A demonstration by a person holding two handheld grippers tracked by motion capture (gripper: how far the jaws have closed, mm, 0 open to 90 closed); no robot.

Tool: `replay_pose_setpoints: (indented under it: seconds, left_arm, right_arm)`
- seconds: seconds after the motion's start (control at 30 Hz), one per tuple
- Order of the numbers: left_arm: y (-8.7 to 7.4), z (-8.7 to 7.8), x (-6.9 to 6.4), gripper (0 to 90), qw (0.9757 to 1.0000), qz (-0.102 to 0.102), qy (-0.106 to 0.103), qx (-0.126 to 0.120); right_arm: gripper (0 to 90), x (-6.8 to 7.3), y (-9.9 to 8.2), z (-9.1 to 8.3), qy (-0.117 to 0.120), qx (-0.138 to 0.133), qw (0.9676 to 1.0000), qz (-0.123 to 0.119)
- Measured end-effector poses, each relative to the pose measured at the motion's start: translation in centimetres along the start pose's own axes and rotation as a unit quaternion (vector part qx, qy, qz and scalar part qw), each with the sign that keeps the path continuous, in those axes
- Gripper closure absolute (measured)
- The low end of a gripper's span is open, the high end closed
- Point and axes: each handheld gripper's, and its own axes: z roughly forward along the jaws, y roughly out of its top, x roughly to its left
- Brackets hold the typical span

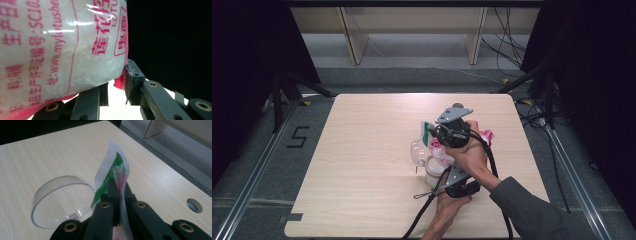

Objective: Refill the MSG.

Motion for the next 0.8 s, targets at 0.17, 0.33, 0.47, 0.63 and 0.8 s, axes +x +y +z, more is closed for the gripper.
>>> replay_pose_setpoints:
  seconds: [0.17,0.33,0.47,0.63,0.8]
  left_arm:
    - [-0.09,0.43,-0.49,74.7,0.9986,-0.039,-0.013,-0.032]
    - [-0.03,0.0,0.02,74.8,1.0,-0.003,-0.008,-0.002]
    - [-0.04,0.44,-0.57,74.7,0.9985,-0.04,-0.016,-0.034]
    - [-0.04,0.44,-0.52,74.7,0.9984,-0.041,-0.017,-0.036]
    - [-0.01,0.46,-0.54,74.7,0.9984,-0.04,-0.016,-0.036]
  right_arm:
    - [90.0,-0.03,-0.01,0.16,0.002,0.005,1.0,0.0]
    - [90.0,0.0,-0.03,0.23,-0.003,0.0,1.0,-0.002]
    - [90.0,-0.07,0.04,0.17,0.0,0.007,1.0,-0.003]
    - [90.0,0.0,0.04,0.38,0.001,0.007,0.9999,-0.009]
    - [90.0,0.08,0.1,0.42,0.003,0.013,0.9999,0.002]
